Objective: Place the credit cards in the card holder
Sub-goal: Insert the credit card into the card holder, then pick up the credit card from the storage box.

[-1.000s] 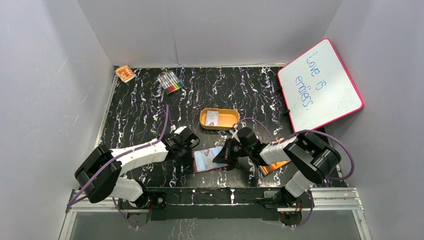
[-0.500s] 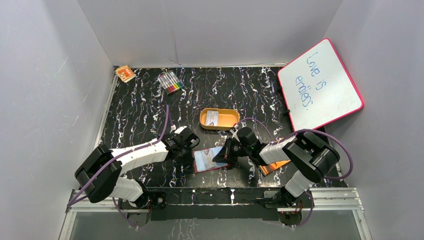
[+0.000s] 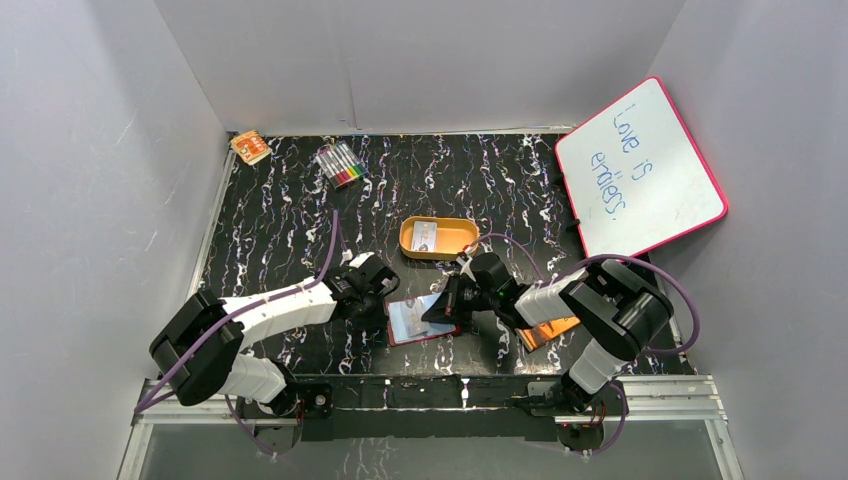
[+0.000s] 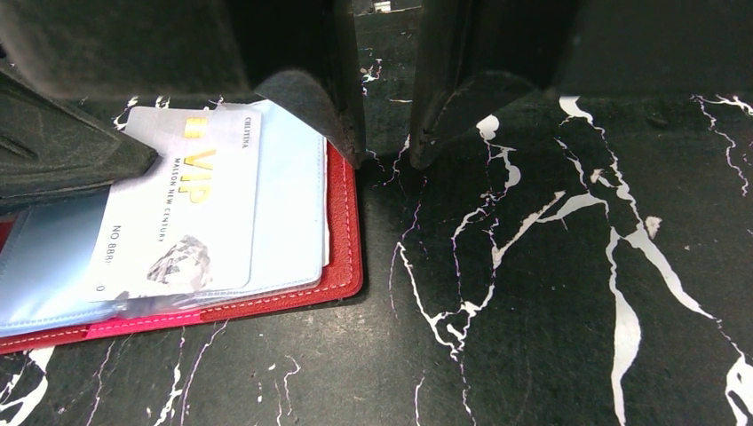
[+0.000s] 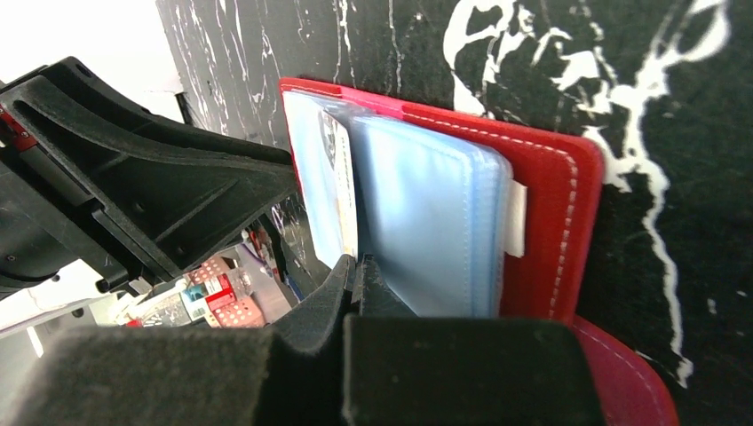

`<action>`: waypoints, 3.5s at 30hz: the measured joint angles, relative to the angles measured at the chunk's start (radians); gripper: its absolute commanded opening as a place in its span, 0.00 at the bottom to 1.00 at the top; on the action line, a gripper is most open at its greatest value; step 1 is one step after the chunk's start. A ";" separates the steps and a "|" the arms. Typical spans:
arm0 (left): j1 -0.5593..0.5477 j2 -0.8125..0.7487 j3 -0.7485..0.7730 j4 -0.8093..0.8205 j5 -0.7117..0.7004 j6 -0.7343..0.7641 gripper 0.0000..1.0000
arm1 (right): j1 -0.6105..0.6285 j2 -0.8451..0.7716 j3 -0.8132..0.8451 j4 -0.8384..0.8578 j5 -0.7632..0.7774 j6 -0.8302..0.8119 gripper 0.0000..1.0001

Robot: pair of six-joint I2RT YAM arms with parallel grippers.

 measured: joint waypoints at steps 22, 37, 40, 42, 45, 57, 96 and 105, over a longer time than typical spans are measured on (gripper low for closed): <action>0.000 0.005 0.000 0.027 0.021 0.005 0.23 | 0.059 0.035 0.059 -0.021 0.022 -0.009 0.00; 0.000 -0.005 -0.007 0.033 0.020 0.008 0.24 | 0.068 -0.085 0.117 -0.284 0.034 -0.105 0.59; 0.000 -0.010 -0.010 0.034 0.019 0.008 0.24 | 0.068 -0.133 0.155 -0.406 0.076 -0.142 0.60; 0.000 -0.014 -0.011 0.031 0.016 0.007 0.24 | 0.069 -0.177 0.200 -0.508 0.124 -0.177 0.59; 0.000 -0.030 -0.014 0.010 0.003 0.006 0.28 | 0.066 -0.230 0.289 -0.632 0.209 -0.230 0.59; 0.000 -0.302 -0.021 -0.117 -0.093 -0.019 0.48 | -0.178 -0.058 0.583 -0.718 0.300 -0.404 0.61; 0.000 -0.403 -0.058 -0.190 -0.158 -0.081 0.47 | -0.245 0.294 0.722 -0.622 0.152 -0.378 0.39; 0.000 -0.381 -0.058 -0.183 -0.157 -0.080 0.47 | -0.263 0.274 0.680 -0.584 0.135 -0.367 0.34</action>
